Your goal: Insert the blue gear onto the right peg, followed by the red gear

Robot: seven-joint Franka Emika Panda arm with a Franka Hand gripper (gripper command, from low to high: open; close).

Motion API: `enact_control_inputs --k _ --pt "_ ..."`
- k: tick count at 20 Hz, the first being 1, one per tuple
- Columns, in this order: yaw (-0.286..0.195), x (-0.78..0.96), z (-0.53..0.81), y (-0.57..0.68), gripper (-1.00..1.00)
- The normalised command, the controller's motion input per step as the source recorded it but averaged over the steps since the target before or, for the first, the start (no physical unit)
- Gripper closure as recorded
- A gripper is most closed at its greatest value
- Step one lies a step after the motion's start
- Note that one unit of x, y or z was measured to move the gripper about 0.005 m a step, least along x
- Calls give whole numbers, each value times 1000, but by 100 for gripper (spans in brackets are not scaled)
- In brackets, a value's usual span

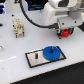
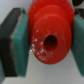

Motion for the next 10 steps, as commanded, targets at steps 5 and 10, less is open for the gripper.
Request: enact_control_inputs --k 5,10 --pt "0 106 510 -43 100" --pt "0 326 642 -78 100"
